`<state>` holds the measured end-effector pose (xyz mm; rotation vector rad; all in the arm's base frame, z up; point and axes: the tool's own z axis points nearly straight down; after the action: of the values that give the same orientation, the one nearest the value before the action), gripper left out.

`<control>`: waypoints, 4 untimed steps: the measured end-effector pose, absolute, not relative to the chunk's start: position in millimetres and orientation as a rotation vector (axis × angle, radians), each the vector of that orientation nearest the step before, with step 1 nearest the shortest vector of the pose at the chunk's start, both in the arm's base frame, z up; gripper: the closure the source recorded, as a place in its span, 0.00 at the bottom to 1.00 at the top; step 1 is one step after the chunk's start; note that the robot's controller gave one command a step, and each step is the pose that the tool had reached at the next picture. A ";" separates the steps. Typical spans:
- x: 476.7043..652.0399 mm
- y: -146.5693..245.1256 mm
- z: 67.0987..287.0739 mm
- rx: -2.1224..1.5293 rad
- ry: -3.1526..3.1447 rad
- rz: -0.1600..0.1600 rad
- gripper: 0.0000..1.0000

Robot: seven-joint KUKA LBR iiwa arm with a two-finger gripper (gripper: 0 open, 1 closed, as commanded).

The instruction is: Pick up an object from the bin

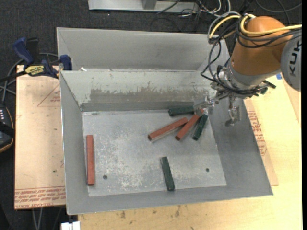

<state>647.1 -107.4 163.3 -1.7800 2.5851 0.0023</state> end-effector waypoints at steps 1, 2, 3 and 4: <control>649.6 -33.7 154.0 -2.162 2.275 0.005 0.00; 618.0 89.9 118.6 -2.158 2.280 0.011 0.00; 653.4 65.7 68.7 -2.213 2.228 0.001 0.00; 653.2 66.8 70.6 -2.211 2.226 0.002 1.00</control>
Offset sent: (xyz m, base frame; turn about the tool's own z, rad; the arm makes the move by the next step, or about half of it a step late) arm 0.0021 0.0699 -0.0090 -0.3146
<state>653.2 66.8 70.6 -2.2114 2.2261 0.0021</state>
